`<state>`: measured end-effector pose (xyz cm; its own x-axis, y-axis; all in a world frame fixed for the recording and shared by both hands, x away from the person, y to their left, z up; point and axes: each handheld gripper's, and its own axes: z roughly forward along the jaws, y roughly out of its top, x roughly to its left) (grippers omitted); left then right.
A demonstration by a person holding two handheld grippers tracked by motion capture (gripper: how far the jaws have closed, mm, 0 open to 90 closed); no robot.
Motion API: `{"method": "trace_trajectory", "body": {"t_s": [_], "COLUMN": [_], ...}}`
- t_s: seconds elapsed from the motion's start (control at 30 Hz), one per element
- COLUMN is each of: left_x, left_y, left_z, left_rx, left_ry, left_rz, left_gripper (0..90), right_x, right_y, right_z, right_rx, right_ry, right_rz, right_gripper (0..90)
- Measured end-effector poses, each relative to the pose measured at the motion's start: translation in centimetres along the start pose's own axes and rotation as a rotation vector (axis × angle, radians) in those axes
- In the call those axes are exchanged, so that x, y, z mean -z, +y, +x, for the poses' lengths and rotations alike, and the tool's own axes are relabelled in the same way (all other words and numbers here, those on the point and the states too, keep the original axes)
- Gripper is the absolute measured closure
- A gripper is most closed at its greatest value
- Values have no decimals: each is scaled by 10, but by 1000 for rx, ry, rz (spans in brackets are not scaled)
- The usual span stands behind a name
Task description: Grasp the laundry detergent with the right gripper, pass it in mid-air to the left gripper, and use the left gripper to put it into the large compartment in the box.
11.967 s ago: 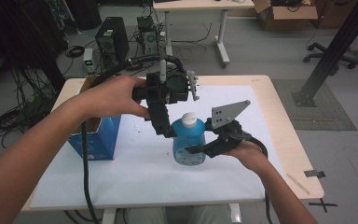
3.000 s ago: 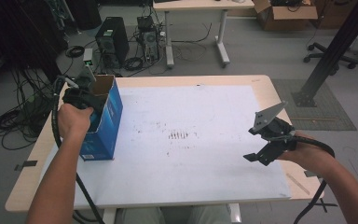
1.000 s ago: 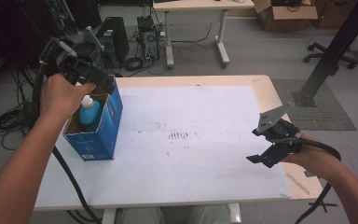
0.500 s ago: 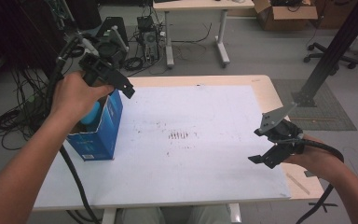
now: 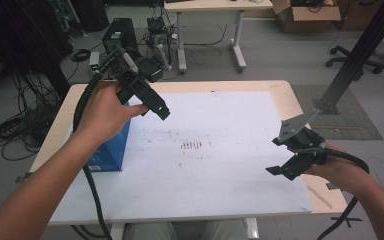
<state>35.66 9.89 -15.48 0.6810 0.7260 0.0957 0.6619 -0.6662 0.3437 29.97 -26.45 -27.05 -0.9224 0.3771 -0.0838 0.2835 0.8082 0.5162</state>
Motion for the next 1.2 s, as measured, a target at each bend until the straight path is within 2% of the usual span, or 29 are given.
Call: {"method": "trace_trajectory", "body": {"t_s": [0.3,0.87,1.2], "left_x": [-11,-40,-53], "left_y": [6,14,24], "left_z": [-11,-27,-34], "left_rx": [-47,-177,-224], "left_ry": [-17,-28,-37], "left_rz": [23,77,95], "left_gripper": [109,112,114], "right_x": [-1,-6,-6], "right_y": [1,5,8], "right_z": [-1,-4,-5], "right_rx": [-1,-11,-18], "right_ry": [1,11,13], "right_rz": [3,21,27], "right_gripper": [116,115,115]}}
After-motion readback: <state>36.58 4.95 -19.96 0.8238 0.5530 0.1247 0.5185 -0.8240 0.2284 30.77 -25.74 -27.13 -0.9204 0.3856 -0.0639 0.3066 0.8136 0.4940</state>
